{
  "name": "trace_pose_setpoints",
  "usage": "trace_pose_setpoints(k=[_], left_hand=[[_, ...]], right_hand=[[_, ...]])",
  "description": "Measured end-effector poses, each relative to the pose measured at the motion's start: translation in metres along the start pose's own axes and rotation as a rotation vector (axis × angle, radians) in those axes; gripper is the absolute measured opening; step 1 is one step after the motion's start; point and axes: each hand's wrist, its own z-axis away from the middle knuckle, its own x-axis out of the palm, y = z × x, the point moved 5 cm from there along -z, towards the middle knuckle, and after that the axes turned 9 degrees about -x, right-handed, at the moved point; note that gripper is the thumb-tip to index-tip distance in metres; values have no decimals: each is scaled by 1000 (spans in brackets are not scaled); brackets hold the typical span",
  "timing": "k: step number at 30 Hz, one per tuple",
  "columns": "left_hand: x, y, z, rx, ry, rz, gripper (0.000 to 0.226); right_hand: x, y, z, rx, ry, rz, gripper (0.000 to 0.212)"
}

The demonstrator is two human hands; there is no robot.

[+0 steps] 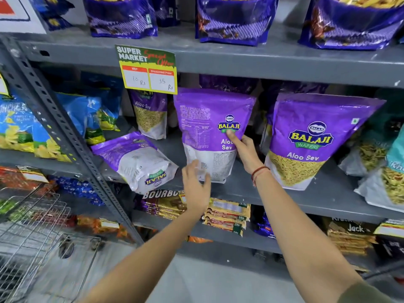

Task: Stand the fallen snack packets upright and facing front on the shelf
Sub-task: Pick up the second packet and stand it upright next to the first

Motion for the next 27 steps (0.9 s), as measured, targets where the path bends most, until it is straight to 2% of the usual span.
trace_pose_setpoints(k=[2,5,7,9,12,15,17,18,20,22,25,27], left_hand=[[16,-4,9,5,-45,-71,67],[35,-6,3,-35,-172,-156,107],[39,-6,-10,-47,-229,-143,121],[36,-1,-25,3,-248,-68,114],[36,1,-49,2,-334,82,84],[35,-4,-80,-53,-569,-159,82],[26,-6,-104,-58,-705,-353,74],[19,-5,-117,-52,-710,-434,65],[4,1,-138,-61,-608,-543,52],[-4,3,-149,-133,-536,-412,48],[-2,1,-142,-174,-638,-302,62],[2,-3,-137,-150,-640,-321,67]], right_hand=[[0,3,7,-7,51,59,15],[1,1,25,-80,216,190,19],[9,-2,43,-166,279,236,21],[21,-5,62,-235,316,206,30],[28,-6,78,-272,353,223,45],[27,-3,79,-288,281,295,51],[17,1,72,-281,277,298,43],[10,4,67,-269,295,304,41],[-5,13,55,-223,318,354,49],[-15,23,39,-147,259,426,64],[-22,34,19,-70,142,455,80],[-28,37,9,-61,167,434,86]])
